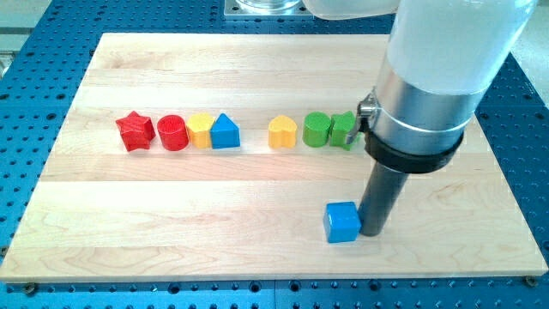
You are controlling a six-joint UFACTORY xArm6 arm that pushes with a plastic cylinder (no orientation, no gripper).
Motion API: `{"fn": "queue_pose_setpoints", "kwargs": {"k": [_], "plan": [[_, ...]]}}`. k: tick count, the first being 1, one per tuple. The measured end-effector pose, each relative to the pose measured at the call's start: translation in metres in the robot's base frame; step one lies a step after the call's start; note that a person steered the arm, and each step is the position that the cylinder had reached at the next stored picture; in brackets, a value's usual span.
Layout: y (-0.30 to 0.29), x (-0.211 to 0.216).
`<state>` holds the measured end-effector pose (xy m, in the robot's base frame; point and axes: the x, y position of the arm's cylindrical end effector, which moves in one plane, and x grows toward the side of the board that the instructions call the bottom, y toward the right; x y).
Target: Move the blue cube in between the blue triangle and yellow heart to form a horizontal line
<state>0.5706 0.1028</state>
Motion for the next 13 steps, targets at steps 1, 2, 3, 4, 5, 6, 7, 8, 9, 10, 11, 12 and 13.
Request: {"fn": "queue_pose_setpoints", "kwargs": {"k": [1, 2, 3, 4, 5, 6, 7, 8, 9, 10, 11, 12, 13], "plan": [[-0.037, -0.005], [-0.03, 0.021], [-0.054, 0.021], [-0.103, -0.004], [-0.123, -0.028], [-0.16, -0.004], [-0.184, -0.026], [-0.177, -0.039], [-0.176, -0.035], [-0.175, -0.008], [-0.159, -0.025], [-0.139, -0.029], [-0.129, -0.038]]}}
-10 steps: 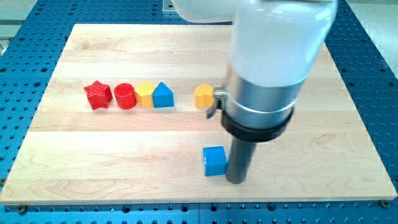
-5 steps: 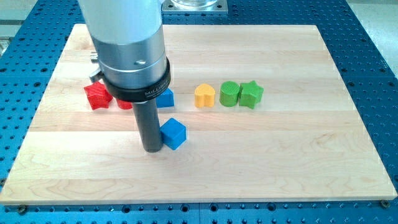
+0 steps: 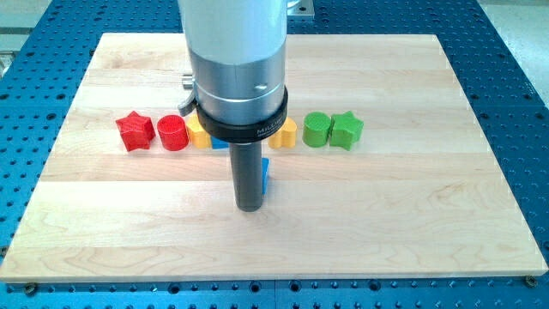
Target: Move the blue cube in between the blue triangle and yellow heart to form a horizontal line
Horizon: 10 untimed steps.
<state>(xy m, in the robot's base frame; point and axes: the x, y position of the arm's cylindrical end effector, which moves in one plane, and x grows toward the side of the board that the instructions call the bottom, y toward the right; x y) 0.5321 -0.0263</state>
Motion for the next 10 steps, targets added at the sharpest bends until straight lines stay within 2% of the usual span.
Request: {"fn": "queue_pose_setpoints", "kwargs": {"k": [1, 5, 6, 10], "plan": [[0.009, -0.022], [0.008, -0.058], [-0.013, -0.059], [-0.011, -0.06]]}}
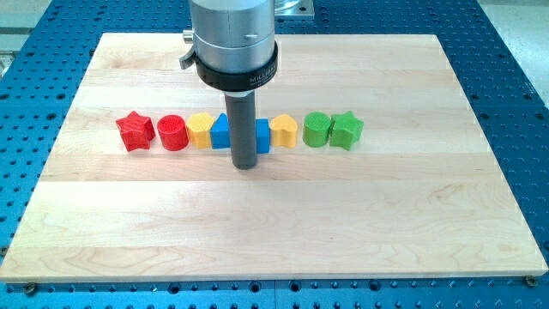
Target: Move the blue cube in between the blue triangle and yellow heart to form a horizontal line
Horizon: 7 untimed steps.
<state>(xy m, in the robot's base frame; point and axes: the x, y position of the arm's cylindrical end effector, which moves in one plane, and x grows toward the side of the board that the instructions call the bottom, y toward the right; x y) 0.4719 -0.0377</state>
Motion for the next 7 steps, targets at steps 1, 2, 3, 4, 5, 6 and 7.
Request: {"fn": "queue_pose_setpoints", "kwargs": {"k": [1, 2, 3, 4, 5, 6, 7], "plan": [[0.0, -0.005], [0.001, -0.005], [0.001, -0.005], [0.002, -0.005], [0.011, -0.01], [0.024, -0.013], [0.027, 0.006]]}}
